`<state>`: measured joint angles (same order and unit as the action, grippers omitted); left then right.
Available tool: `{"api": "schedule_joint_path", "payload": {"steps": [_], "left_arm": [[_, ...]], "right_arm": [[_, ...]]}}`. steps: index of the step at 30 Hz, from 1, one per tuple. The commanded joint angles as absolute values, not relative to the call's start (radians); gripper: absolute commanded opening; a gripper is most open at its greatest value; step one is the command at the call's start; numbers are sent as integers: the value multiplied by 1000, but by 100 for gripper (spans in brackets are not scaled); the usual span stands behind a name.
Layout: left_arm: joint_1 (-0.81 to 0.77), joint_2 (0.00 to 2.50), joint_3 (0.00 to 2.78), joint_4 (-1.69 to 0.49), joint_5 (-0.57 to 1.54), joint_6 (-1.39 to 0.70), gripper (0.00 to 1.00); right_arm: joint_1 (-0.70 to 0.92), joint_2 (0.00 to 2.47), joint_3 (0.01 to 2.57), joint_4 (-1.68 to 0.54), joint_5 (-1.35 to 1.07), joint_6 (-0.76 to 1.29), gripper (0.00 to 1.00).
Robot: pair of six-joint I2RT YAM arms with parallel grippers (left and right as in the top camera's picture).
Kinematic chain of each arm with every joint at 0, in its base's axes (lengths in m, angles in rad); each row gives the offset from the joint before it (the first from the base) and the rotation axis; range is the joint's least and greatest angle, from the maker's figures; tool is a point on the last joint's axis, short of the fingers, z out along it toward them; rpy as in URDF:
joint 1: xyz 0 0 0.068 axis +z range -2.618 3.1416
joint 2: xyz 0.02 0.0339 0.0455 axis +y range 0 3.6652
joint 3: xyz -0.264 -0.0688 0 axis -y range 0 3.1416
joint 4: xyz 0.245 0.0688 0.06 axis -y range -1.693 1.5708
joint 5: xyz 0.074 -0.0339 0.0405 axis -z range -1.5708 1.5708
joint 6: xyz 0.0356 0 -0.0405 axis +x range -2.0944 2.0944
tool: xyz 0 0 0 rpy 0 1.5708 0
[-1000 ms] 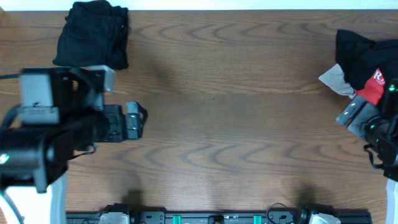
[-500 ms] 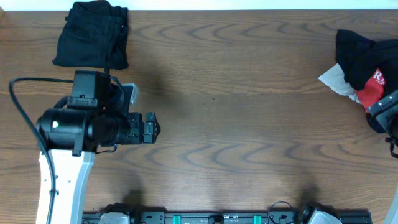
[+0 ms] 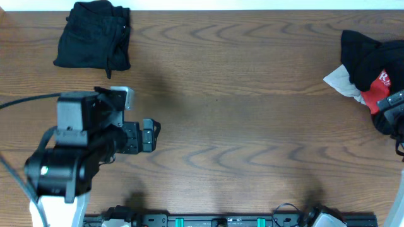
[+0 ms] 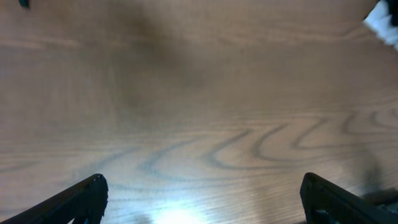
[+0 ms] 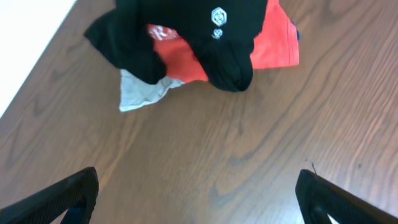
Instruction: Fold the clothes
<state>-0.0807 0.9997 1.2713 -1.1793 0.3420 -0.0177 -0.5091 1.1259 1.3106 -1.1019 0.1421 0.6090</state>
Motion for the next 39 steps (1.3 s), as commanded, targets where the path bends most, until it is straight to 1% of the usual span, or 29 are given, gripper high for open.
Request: {"api": "schedule_joint_path", "payload": {"steps": [1,9,14,17,21,25,39], "left_arm": [[-84,1044,1249,-1186,355,-1,98],[-84,1135,1249,-1198,355,-1,98],[-84,1180,1249,-1198,355,-1,98],[-84,1200,1249,-1198,355,-1,98],[-84,1216,1249,-1198,355,-1,98],[-84,1221,1249,-1198,355,-1,98],[-84,1221,1249,-1198,355,-1,98]], "right_arm": [[-548,1129,1237,-1056,123,680,99],[-556,1132,1196,-1058,99,673,99],[-556,1131,1196,-1061,-31,584,99],[-556,1129,1196,-1066,-102,582,99],[-555,1130,1196,-1087,-270,582,99],[-555,1130,1196,-1096,-384,583,99],[-555,1131,1196,-1108,-414,590,99]]}}
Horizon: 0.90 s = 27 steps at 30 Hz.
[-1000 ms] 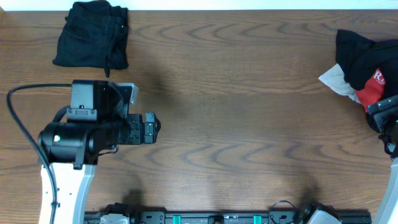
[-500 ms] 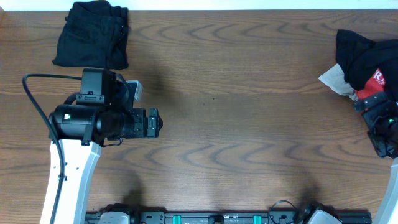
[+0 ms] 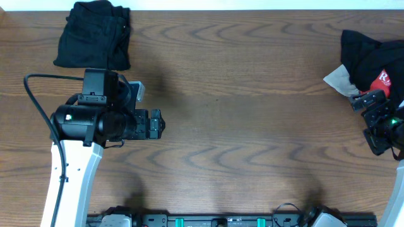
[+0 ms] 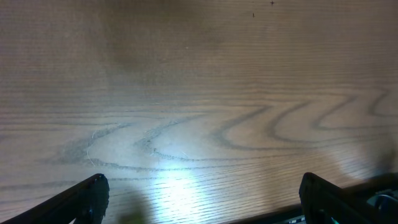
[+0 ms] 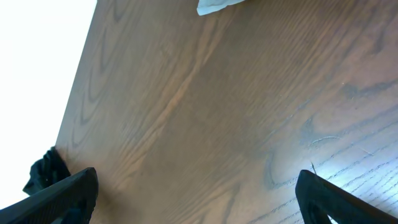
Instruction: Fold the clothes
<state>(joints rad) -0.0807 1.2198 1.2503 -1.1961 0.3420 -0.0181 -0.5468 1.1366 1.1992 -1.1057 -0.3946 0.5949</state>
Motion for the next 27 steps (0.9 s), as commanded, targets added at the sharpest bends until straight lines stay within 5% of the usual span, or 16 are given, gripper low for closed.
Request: {"api": "schedule_joint_path", "payload": {"steps": [1,18,27], "left_arm": [[-84,1221,1249,-1198,355,-1,98],[-84,1221,1249,-1198,355,-1,98],[-84,1221,1249,-1198,355,-1,98]], "right_arm": [[-555,1131,1196,-1107,-414,590,99],[-535,1050,1149,-1137,-317,587,99],[-343,656,805,-754,-276,586,99]]}}
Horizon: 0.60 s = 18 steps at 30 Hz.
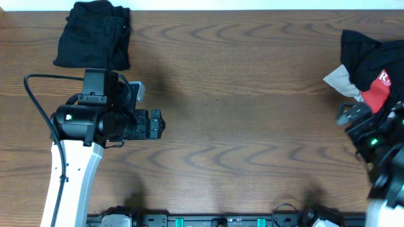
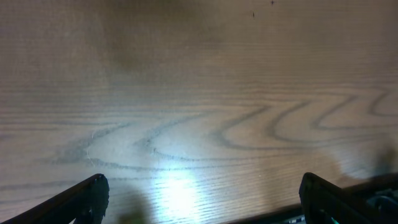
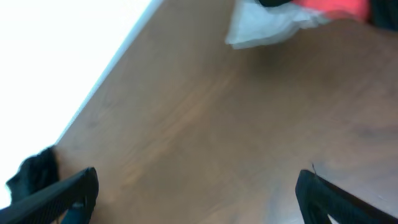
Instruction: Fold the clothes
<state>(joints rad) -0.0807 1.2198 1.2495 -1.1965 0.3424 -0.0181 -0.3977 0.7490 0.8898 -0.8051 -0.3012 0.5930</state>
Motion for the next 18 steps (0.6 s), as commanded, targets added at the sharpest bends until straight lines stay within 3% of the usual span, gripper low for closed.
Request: {"api": "schedule_joint_path", "payload": {"steps": [1,8,18], "left_arm": [[-84,1221,1249,-1198,355,-1,98],[-84,1221,1249,-1198,355,-1,98],[-84,1221,1249,-1198,355,-1,98]], "right_arm": [[-314,601,753,-690,-273,587,99],[-188,377,480,-354,-240,586,99],[-119,281,181,6,-125,585,99]]}}
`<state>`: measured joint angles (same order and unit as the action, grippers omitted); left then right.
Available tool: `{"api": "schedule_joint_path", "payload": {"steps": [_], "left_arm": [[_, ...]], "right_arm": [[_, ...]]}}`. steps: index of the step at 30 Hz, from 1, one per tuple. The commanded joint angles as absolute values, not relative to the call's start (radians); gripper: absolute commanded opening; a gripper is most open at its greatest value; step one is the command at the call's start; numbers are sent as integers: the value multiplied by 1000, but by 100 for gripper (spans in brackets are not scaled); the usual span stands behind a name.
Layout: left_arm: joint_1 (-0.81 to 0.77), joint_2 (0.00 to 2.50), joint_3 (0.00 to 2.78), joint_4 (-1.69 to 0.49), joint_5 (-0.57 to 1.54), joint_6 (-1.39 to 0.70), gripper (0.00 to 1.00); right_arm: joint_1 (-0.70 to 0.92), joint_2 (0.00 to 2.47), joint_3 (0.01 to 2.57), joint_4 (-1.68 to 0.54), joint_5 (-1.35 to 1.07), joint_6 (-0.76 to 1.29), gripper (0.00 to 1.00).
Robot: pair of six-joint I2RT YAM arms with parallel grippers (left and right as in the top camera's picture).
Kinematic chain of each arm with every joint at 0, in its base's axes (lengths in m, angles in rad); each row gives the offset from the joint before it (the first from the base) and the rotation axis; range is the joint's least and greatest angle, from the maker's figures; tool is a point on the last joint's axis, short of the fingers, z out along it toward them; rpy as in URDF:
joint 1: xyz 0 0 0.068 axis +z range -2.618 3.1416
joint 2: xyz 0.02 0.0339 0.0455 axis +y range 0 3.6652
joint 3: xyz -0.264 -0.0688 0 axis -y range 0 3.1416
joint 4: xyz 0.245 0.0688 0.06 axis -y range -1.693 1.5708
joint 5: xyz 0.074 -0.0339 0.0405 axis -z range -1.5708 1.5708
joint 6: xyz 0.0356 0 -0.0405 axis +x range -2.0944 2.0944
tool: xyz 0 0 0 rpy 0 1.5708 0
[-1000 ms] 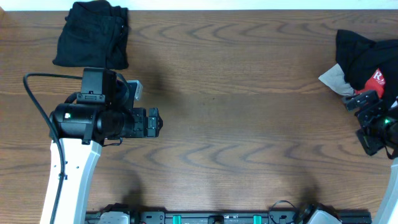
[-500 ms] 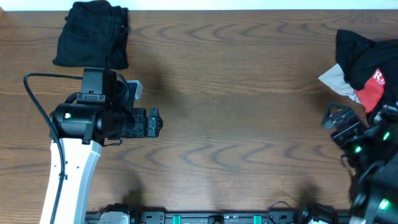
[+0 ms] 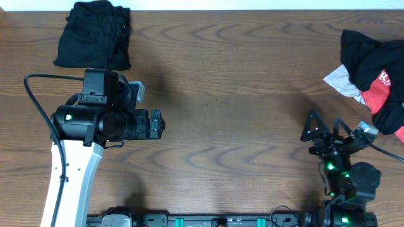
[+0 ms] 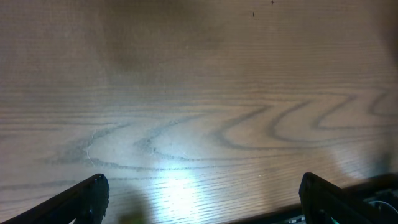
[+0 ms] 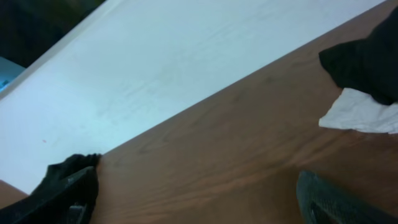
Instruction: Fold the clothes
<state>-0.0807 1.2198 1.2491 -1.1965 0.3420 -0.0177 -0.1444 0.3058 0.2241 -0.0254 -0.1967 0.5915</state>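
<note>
A folded black garment (image 3: 95,34) lies at the table's far left corner; it also shows small as the black garment (image 5: 65,169) in the right wrist view. An unfolded pile of black, red and white clothes (image 3: 374,66) sits at the far right, its black edge (image 5: 367,53) and white cloth (image 5: 360,112) visible from the wrist. My left gripper (image 3: 154,123) hovers open over bare wood, left of centre, fingers wide apart (image 4: 202,196). My right gripper (image 3: 323,126) is open and empty near the front right, tilted up across the table (image 5: 199,190).
The brown wooden table (image 3: 240,82) stretches between the two clothes heaps. A white wall (image 5: 186,56) runs along the far edge. A black rail with cables (image 3: 221,221) lines the front edge.
My right arm has moved from beside the clothes pile at the right edge to the front right, its camera now tilted up toward the far wall. The left arm has not moved.
First my left arm sat low at the left and my right gripper hung open over the clothes pile. Then the left gripper stood open below the folded black garment, staying there, while the right gripper moved away from the pile, empty, to the front right.
</note>
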Motion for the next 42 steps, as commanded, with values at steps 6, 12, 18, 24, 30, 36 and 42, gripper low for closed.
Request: {"api": "schedule_joint_path", "payload": {"steps": [6,12,18,24,30,36,42], "left_arm": [[-84,1221,1249,-1198,355,-1,98],[-85,1221,1249,-1198,355,-1,98],[-84,1221,1249,-1198,355,-1,98],[-84,1221,1249,-1198,355,-1,98],[-84,1221,1249,-1198,355,-1,98],[-84,1221,1249,-1198,355,-1,98],[-84,1221,1249,-1198,355,-1,98]], "right_arm": [[-89,207,97,83,-68,446,99],[-89,132,67,81,-88,339,99],[-78,54,52,77,-117,210,99],[-64,4,46,77,-124,133,99],[-64,5,3,99,-144,133,99],[-58,5,5,63,-146,109,99],[-58,5,5,-68,-145,64,99]]}}
